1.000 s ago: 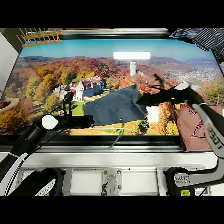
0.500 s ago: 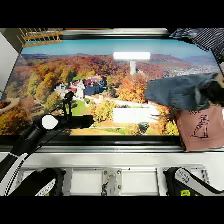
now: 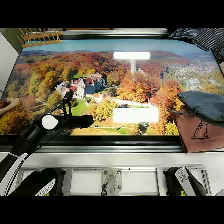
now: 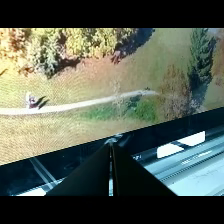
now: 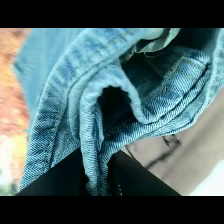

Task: Fold the clothes and pants, and hang the long-sleeved shirts on hangers.

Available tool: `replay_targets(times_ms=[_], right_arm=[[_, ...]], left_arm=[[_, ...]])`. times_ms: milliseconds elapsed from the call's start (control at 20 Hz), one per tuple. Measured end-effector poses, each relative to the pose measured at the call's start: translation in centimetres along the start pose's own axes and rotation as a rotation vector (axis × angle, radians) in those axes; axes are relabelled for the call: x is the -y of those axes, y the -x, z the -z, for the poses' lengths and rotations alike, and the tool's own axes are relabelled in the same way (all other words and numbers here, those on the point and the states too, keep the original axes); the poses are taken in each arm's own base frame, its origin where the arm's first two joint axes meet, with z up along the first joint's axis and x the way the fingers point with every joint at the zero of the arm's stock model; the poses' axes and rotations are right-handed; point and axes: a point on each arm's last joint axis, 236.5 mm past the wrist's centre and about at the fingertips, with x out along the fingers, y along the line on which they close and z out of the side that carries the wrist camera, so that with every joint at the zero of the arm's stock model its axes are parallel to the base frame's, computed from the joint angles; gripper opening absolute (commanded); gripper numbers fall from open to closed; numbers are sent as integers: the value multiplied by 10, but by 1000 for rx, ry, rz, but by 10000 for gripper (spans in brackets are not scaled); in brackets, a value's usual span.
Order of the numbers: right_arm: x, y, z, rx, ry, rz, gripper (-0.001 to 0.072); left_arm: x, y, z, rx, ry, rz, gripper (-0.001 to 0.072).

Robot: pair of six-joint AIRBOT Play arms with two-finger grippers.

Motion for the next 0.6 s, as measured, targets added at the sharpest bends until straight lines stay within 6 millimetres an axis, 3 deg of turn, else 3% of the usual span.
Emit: replay_targets(times_ms=[350, 400, 500, 600], right_arm=[[72, -16, 78, -142, -44, 251, 44], [98, -23, 89, -153, -14, 338, 621], [98, -21, 77, -110, 56, 341, 621], [85, -15, 60, -38, 132, 301, 621]], left_arm=[[0, 0, 1, -3, -11, -1, 35], [0, 0, 2, -9, -18, -1, 35], [0, 0, 3, -12, -21, -2, 35], [0, 0, 4, -17, -21, -2, 35]])
